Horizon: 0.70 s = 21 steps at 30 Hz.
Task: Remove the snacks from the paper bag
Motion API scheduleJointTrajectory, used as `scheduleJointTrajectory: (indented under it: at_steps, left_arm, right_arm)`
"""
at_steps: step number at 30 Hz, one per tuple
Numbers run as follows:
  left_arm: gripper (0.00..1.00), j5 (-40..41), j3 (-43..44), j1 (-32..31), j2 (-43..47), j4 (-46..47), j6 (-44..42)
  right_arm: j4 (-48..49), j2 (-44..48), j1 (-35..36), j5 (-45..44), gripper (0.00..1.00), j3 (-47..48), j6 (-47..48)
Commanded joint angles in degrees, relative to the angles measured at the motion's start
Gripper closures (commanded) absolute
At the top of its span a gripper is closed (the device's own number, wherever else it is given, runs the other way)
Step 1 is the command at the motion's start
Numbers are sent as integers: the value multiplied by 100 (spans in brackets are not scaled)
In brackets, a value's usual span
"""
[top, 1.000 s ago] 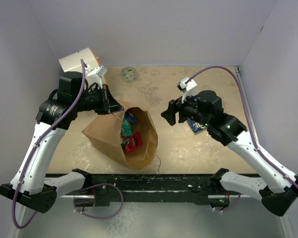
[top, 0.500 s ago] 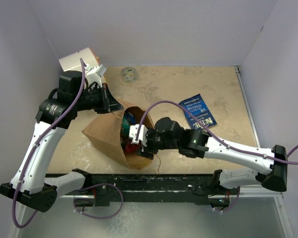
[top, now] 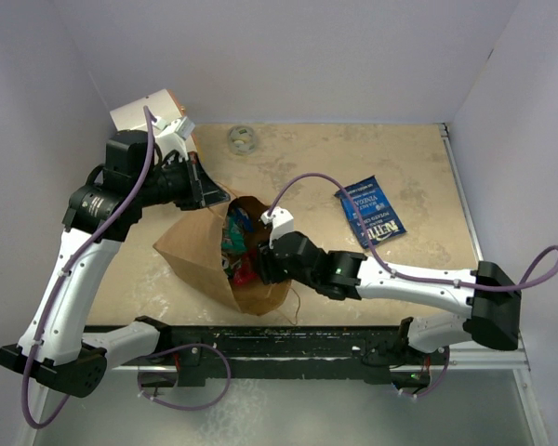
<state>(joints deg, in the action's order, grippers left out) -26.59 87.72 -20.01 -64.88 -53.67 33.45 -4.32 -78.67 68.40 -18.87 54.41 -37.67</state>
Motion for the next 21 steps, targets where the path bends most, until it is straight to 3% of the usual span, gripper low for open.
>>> scheduleJointTrajectory:
  at_steps: [1,6,16,21]
  left_arm:
    - [100,-2,272,-15,-37,313,223]
    - [100,13,272,-20,-28,317,314]
    - [100,39,356,-13,30,177,364]
    - [100,49,386,-17,34,111,364]
  right_arm:
    - [-40,-168,94,-712,54,276,-1689]
    - [-542,-542,175,-1233,53,616,-2813]
    - [-3798,-1811,646,-2339,51,2193,-5263]
    - [-3948,-1966,663,-2256,51,2130,-5701]
